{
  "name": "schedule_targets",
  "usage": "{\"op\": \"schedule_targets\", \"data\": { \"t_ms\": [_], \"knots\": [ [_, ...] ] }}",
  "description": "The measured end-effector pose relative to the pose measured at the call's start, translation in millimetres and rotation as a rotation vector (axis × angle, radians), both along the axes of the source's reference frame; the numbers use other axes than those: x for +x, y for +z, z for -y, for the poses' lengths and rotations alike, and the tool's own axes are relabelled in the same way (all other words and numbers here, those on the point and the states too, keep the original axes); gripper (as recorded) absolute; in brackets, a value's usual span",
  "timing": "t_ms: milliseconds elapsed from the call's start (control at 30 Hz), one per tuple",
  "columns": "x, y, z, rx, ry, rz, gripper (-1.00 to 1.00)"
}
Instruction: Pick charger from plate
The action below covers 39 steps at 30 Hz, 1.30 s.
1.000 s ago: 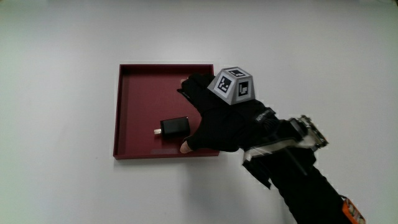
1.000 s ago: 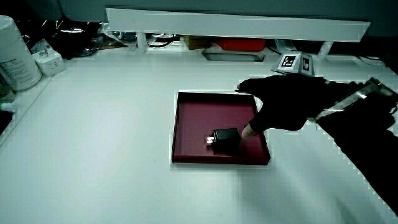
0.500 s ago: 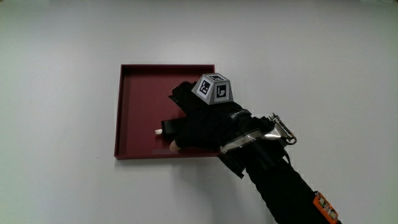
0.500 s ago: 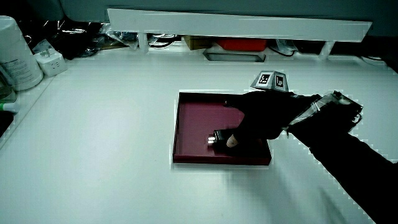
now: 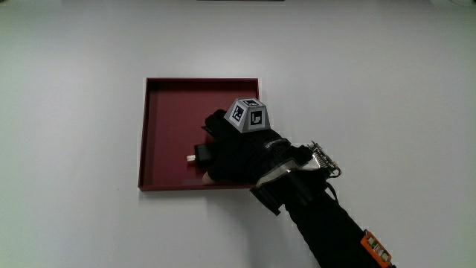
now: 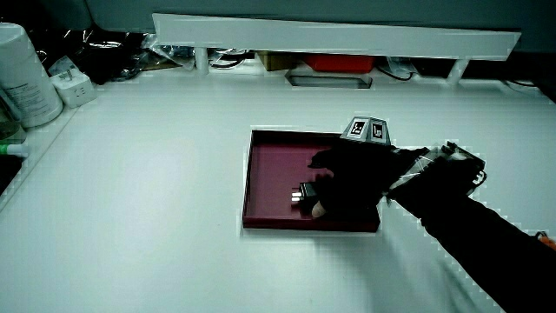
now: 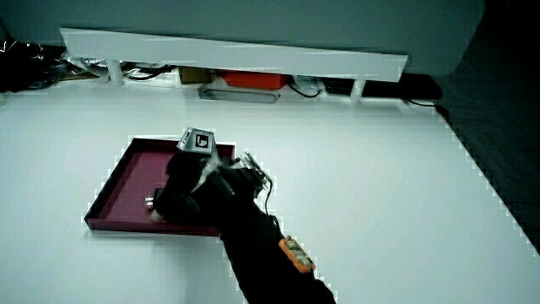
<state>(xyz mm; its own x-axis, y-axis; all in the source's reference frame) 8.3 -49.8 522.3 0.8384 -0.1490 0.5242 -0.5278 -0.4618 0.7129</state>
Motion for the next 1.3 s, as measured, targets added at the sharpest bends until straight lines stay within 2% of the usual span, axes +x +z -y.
{"op": "schedule_targets", "data": {
  "t_ms": [67, 133, 300, 367, 500, 533, 567, 633, 967, 1100, 1167, 1300],
  "knots": [
    [-1.4, -4.5, -0.9, 0.004, -0.006, 0.014, 0.1],
    [-1.4, -2.2, -0.6, 0.014, -0.005, -0.008, 0.17],
    [-2.1, -8.5, -1.2, 0.067, 0.006, 0.038, 0.33],
    [-2.4, -4.8, -1.3, 0.084, 0.005, 0.014, 0.4],
    [-2.0, -3.4, -2.2, 0.103, 0.008, 0.019, 0.53],
    [-1.6, -1.7, -1.9, 0.12, 0.017, -0.001, 0.57],
    [-2.1, -4.8, -2.1, 0.105, 0.009, 0.02, 0.6],
    [-2.6, -6.3, -2.3, 0.127, 0.013, 0.019, 0.67],
    [-4.3, -7.2, -4.1, 0.15, -0.01, 0.026, 1.0],
    [-3.9, -9.3, -5.3, 0.169, -0.015, 0.029, 1.0],
    [-2.3, -9.8, -4.5, 0.156, -0.017, 0.037, 1.0],
    [3.1, -22.8, -0.3, 0.198, -0.006, 0.04, 1.0]
  ]
}}
